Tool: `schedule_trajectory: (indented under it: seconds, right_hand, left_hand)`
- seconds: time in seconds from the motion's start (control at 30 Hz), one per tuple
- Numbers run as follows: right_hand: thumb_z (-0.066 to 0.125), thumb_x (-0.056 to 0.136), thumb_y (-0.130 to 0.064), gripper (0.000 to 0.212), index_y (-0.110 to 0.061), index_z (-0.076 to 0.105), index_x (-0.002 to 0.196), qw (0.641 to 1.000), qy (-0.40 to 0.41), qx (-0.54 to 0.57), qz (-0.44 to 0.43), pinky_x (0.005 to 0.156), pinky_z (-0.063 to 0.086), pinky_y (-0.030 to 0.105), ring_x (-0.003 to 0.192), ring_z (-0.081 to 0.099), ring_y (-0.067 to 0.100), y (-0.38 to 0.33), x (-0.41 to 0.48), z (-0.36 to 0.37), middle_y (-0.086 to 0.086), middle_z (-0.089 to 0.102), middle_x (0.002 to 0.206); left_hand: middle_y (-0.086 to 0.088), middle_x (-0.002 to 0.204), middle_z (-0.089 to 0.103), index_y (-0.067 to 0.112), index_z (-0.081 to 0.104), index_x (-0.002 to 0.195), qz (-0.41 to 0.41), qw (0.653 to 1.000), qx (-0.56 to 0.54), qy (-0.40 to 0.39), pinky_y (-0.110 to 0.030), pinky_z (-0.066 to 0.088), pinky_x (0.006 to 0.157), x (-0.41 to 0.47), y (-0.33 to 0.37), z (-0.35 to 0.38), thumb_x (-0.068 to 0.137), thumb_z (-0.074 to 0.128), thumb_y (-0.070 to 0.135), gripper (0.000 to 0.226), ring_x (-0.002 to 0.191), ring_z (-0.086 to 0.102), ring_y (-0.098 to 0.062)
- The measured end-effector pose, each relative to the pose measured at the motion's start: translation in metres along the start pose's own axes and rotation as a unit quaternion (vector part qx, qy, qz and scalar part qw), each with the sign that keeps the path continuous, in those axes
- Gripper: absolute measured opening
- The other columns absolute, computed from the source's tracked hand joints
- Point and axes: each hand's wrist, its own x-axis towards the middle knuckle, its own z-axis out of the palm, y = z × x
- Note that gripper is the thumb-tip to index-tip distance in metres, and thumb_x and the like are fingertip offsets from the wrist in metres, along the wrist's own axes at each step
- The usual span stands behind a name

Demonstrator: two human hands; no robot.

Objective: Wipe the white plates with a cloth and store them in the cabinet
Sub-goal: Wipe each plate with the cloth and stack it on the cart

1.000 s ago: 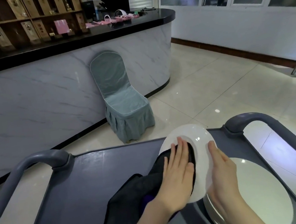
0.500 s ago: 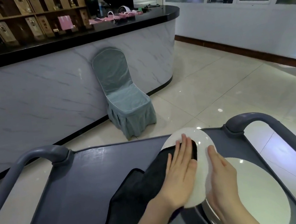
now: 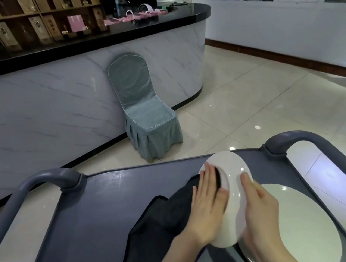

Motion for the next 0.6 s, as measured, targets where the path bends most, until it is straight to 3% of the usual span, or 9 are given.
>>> schedule_trajectory:
  seconds: [0.07,0.13,0.2,0.27,0.3,0.33,0.43,0.53,0.6]
  right_hand:
    - [0.06,0.097,-0.036,0.034,-0.01,0.068,0.076,0.998,0.002,-0.045,-0.037,0.063,0.046,0.03,0.062,0.057,0.016,-0.001,0.002,0.004,0.001,0.064,0.067]
    - [0.059,0.098,-0.034,0.044,-0.006,0.049,0.065,0.989,-0.012,-0.115,-0.094,0.061,0.033,0.031,0.061,0.039,0.016,-0.005,0.006,0.01,0.0,0.044,0.061]
    - [0.058,0.098,-0.032,0.046,-0.016,0.04,0.059,0.965,-0.043,-0.201,-0.16,0.054,0.031,0.024,0.055,0.033,0.01,-0.005,0.008,0.018,-0.008,0.037,0.055]
    - [0.059,0.096,-0.033,0.037,-0.032,0.057,0.059,0.937,-0.096,-0.255,-0.218,0.052,0.037,0.012,0.054,0.047,0.004,-0.003,0.006,0.027,-0.014,0.056,0.058]
    - [0.058,0.095,-0.034,0.025,-0.037,0.07,0.074,0.922,-0.134,-0.272,-0.241,0.057,0.041,0.008,0.062,0.058,-0.001,-0.001,0.004,0.033,-0.02,0.068,0.07]
    - [0.058,0.095,-0.035,0.02,-0.032,0.077,0.092,0.901,-0.171,-0.296,-0.268,0.061,0.043,0.008,0.071,0.064,-0.002,0.002,0.001,0.039,-0.021,0.072,0.083]
    - [0.06,0.095,-0.033,0.026,-0.021,0.076,0.112,0.782,-0.276,-0.4,-0.39,0.068,0.053,0.022,0.076,0.072,0.01,0.015,-0.006,0.061,-0.008,0.077,0.089]
    - [0.063,0.09,-0.032,0.03,-0.019,0.075,0.115,0.632,-0.356,-0.455,-0.517,0.074,0.058,0.025,0.092,0.074,0.013,0.041,-0.019,0.088,-0.007,0.076,0.107]
    - [0.07,0.087,-0.03,0.034,-0.021,0.073,0.12,0.593,-0.428,-0.476,-0.487,0.086,0.059,0.031,0.107,0.07,0.015,0.057,-0.024,0.105,-0.008,0.072,0.12]
  left_hand:
    - [0.029,0.153,-0.028,0.039,-0.02,0.149,-0.042,0.999,-0.026,0.0,-0.034,-0.013,0.12,0.0,-0.019,-0.007,0.105,0.015,0.045,0.056,0.142,-0.022,0.007]
    - [0.026,0.158,-0.013,0.039,-0.01,0.152,-0.086,0.989,-0.122,-0.015,-0.038,-0.006,0.123,-0.004,-0.037,-0.014,0.105,0.02,0.045,0.056,0.148,-0.007,0.001]
    - [0.015,0.159,0.02,0.031,0.022,0.153,-0.151,0.968,-0.199,-0.004,-0.034,0.014,0.123,-0.01,-0.052,-0.025,0.104,0.029,0.048,0.053,0.148,0.018,-0.008]
    - [0.006,0.139,0.055,0.023,0.059,0.132,-0.204,0.955,-0.206,0.064,-0.02,0.039,0.104,-0.017,-0.061,-0.043,0.098,0.037,0.054,0.05,0.129,0.05,-0.013]
    - [0.003,0.124,0.066,0.021,0.066,0.118,-0.219,0.94,-0.239,0.11,-0.018,0.047,0.09,-0.021,-0.063,-0.055,0.097,0.039,0.054,0.047,0.114,0.061,-0.014]
    - [-0.001,0.114,0.071,0.02,0.066,0.111,-0.233,0.913,-0.299,0.149,-0.021,0.053,0.08,-0.024,-0.063,-0.07,0.098,0.039,0.051,0.043,0.101,0.068,-0.018]
    - [-0.006,0.095,0.076,0.017,0.065,0.11,-0.237,0.81,-0.489,0.22,-0.034,0.059,0.063,-0.041,-0.069,-0.111,0.101,0.039,0.048,0.041,0.084,0.075,-0.025]
    - [-0.01,0.098,0.076,0.011,0.069,0.109,-0.242,0.797,-0.492,0.252,-0.035,0.06,0.065,-0.065,-0.084,-0.138,0.095,0.054,0.041,0.036,0.088,0.074,-0.028]
    - [-0.021,0.105,0.073,0.001,0.067,0.11,-0.258,0.788,-0.488,0.273,-0.039,0.059,0.072,-0.082,-0.098,-0.148,0.092,0.058,0.023,0.029,0.088,0.071,-0.032]
